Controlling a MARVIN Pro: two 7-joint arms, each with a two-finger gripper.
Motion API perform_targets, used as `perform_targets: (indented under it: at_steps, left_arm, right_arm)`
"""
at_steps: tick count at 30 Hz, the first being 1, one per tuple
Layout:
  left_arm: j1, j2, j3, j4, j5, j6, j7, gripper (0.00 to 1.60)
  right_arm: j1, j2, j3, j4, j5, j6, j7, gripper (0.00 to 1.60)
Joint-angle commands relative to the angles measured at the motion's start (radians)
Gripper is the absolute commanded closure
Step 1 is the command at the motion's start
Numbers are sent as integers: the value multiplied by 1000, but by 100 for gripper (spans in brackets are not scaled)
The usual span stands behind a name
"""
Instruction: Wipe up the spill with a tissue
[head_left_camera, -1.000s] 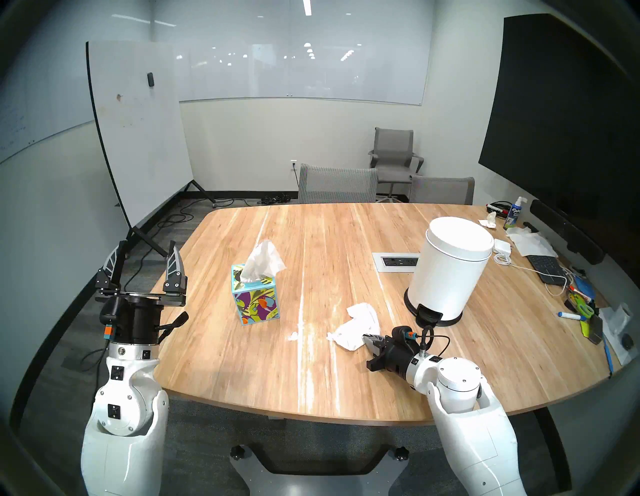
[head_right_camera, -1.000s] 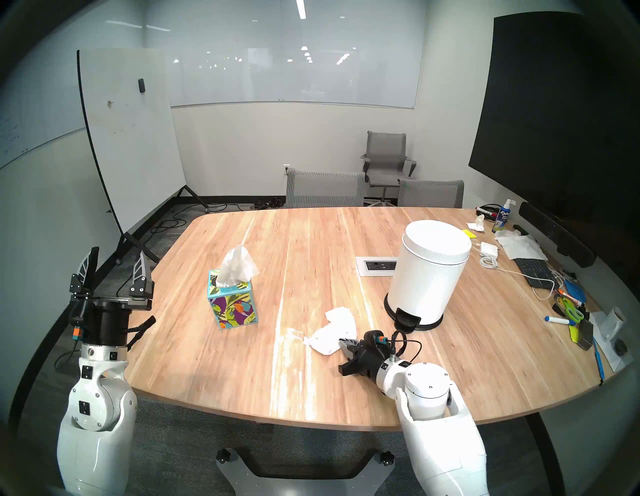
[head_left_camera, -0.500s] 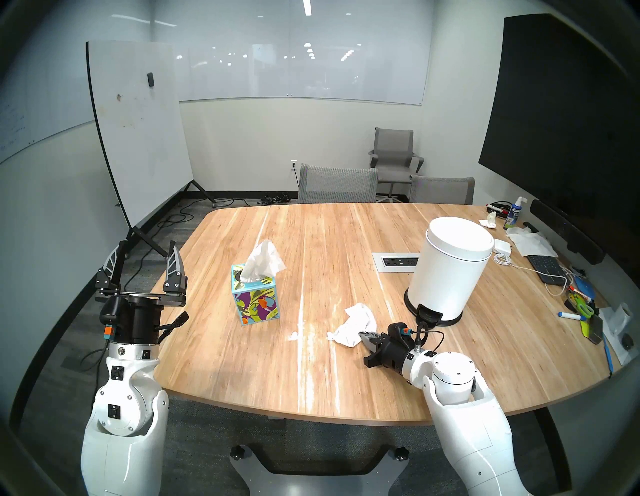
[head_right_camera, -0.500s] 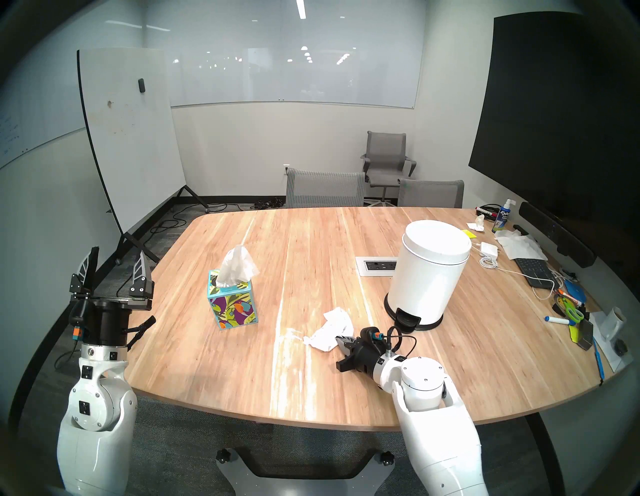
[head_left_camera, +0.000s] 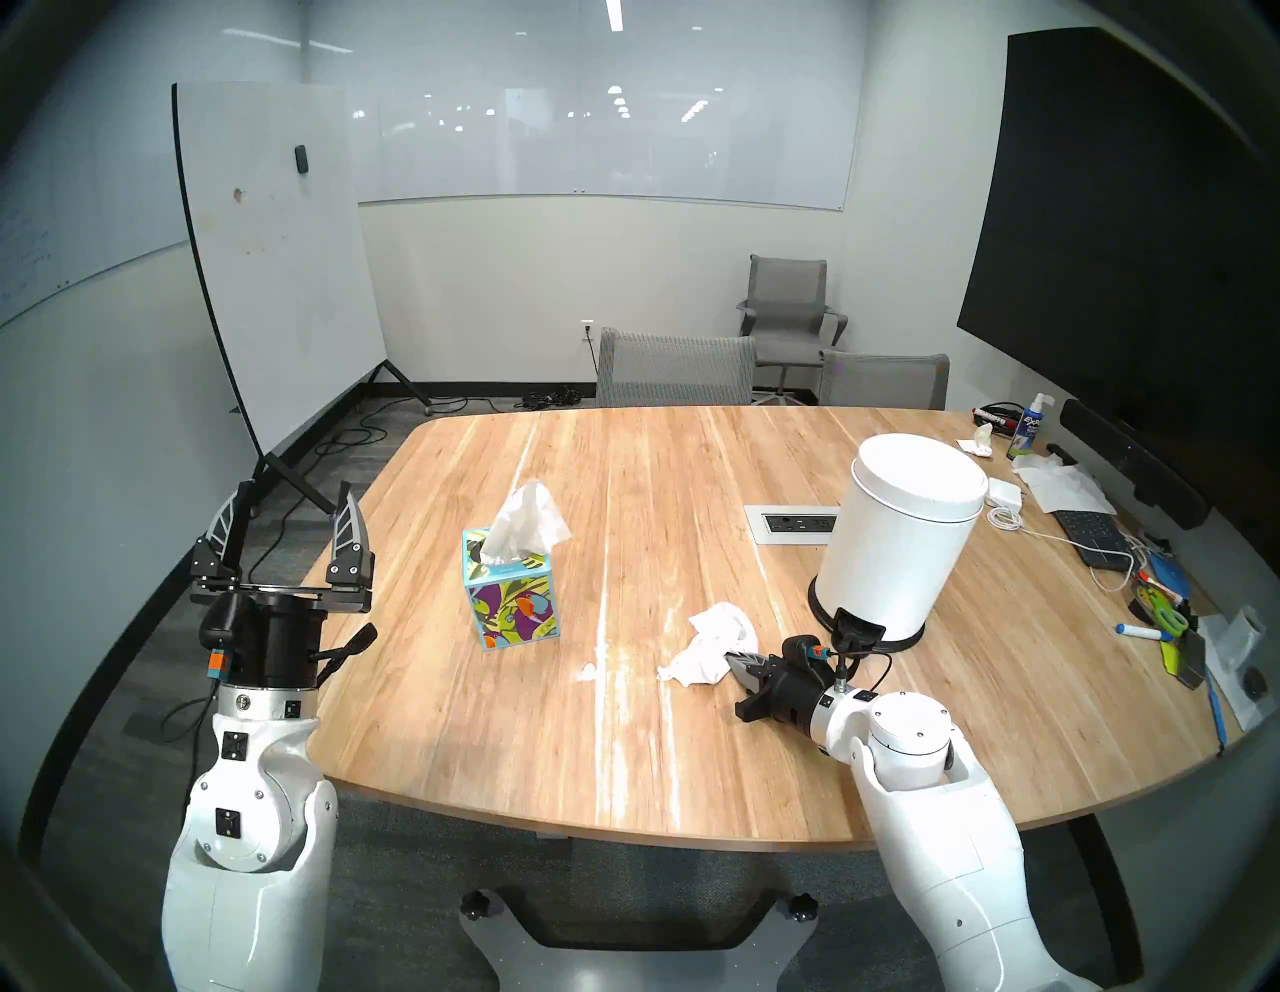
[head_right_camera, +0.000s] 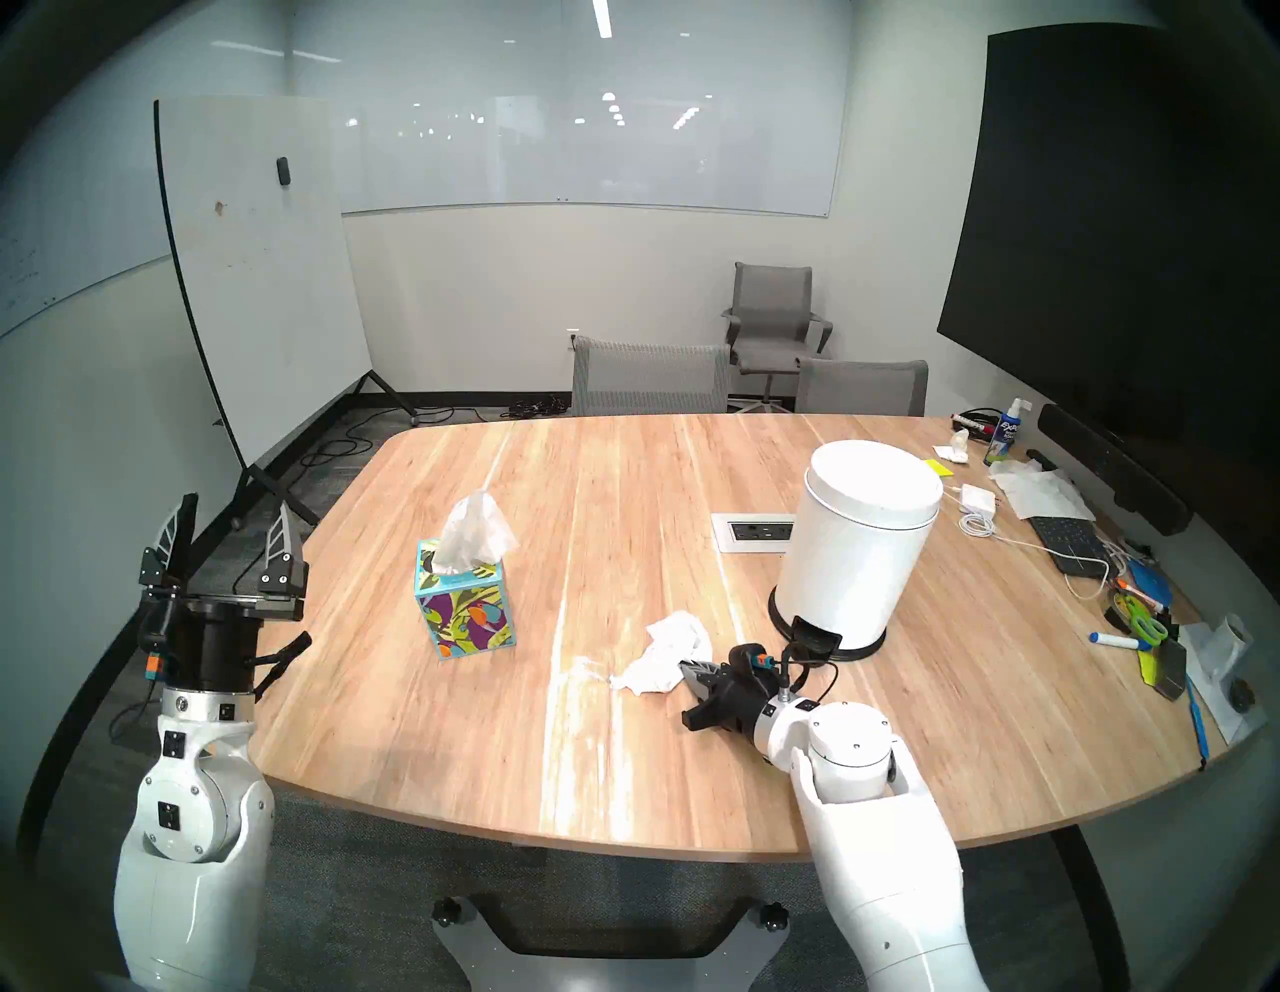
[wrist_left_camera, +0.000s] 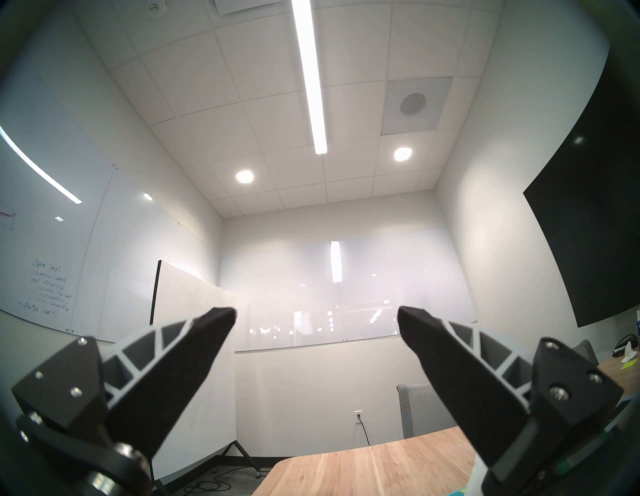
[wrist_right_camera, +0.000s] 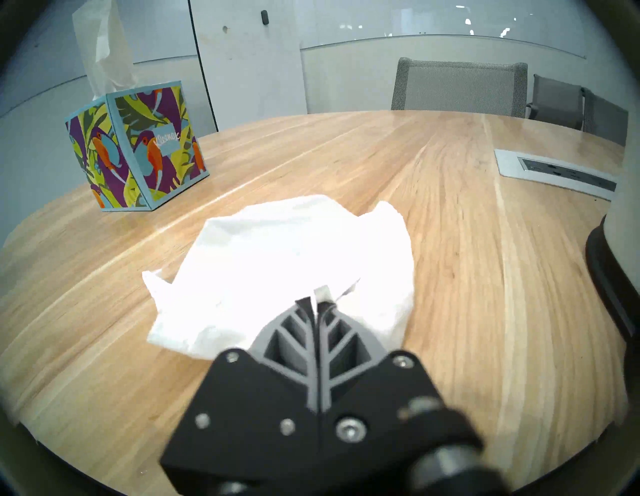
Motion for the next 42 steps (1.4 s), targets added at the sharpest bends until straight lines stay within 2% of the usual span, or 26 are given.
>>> perform_targets:
  at_steps: [1,19,23,36,42]
  left_arm:
    - [3,-2,-2,-18,1,-7,1,0]
    - [2,-2,-2,-18,1,-7,1,0]
    - [2,-2,-2,-18,1,-7,1,0]
    - [2,-2,-2,-17,1,-7,1,0]
    - [2,-2,-2,-18,1,-7,1,0]
  right_arm:
    - [10,-8,-9,24,-5,-4,-6,160]
    - [23,-39,-57,26,-27,-6,-18,160]
    - [18,-26,-37,42,-25,-19,-18,160]
    - [-35,4,30,5,-11,-30,-10,160]
    - [-27,1,25,23,-11,-44,-4,160]
